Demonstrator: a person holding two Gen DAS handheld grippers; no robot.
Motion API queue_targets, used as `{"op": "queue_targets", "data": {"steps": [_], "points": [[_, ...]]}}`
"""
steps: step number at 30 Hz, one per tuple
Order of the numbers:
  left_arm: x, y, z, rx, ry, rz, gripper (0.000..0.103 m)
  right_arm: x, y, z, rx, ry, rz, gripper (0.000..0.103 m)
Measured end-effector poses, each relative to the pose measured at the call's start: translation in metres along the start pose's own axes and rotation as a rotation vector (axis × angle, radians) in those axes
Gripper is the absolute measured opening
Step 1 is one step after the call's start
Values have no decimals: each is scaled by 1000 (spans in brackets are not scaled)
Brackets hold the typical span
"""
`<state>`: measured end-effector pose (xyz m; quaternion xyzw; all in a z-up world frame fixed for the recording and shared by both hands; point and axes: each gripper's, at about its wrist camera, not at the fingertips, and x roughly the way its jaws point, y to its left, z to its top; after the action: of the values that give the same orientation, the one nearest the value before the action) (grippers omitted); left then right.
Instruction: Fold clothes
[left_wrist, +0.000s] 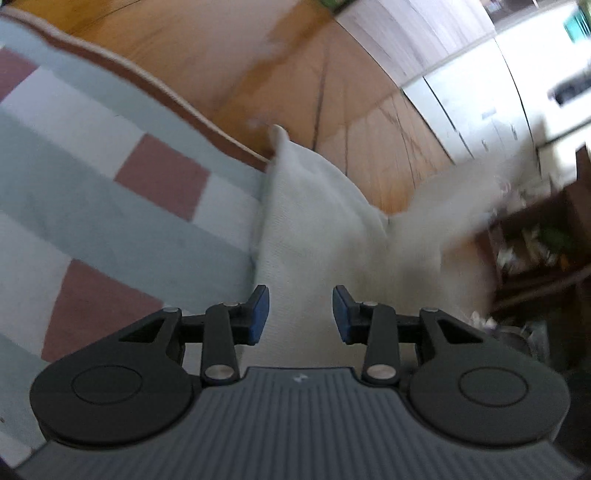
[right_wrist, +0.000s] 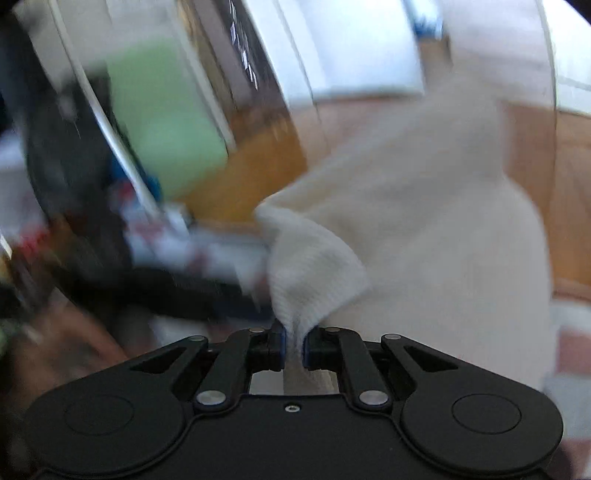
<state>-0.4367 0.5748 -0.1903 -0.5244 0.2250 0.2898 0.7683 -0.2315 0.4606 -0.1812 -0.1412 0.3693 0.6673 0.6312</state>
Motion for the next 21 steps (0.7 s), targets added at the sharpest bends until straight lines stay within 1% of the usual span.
{"op": "queue_targets", "data": {"steps": [2,3,5,9,10,11,12,13,14,15,16,17,18,20,21], "points": [[0,0,0,0,-6,2,36,31,-3,-15,38,93,-25,11],[1,-3,-1,15,-6,6,36,40,-7,-20,68,123,-28,11],[1,-10,-2,40,-9,3,36,41,-12,-24,118,118,-14,11],[3,-14,-1,38,-12,-61,36,24,-17,-17,108,52,-1,11],[3,-16,0,41,-13,-75,36,17,-16,-17,93,23,9,11],[1,-16,2,46,-12,-82,38,9,-12,-19,49,-7,20,11],[-1,-14,3,52,-10,-85,39,2,-4,-21,-31,-26,17,11],[-3,-12,3,56,-8,-83,42,-4,8,-24,-147,-38,-12,12],[-1,-11,3,52,0,-61,50,-7,19,-27,-258,-41,-43,12],[4,-10,3,44,12,-27,54,-5,25,-32,-327,-26,-71,12],[9,-7,3,30,29,9,55,-2,25,-36,-329,-12,-86,12],[12,-2,3,13,46,29,53,1,25,-40,-331,1,-101,12],[12,1,3,-5,49,23,53,4,24,-43,-320,15,-107,12],[7,4,3,-32,33,-12,54,8,19,-44,-241,37,-77,12],[4,3,4,-29,19,-23,55,9,22,-45,-244,43,-67,13]]}}
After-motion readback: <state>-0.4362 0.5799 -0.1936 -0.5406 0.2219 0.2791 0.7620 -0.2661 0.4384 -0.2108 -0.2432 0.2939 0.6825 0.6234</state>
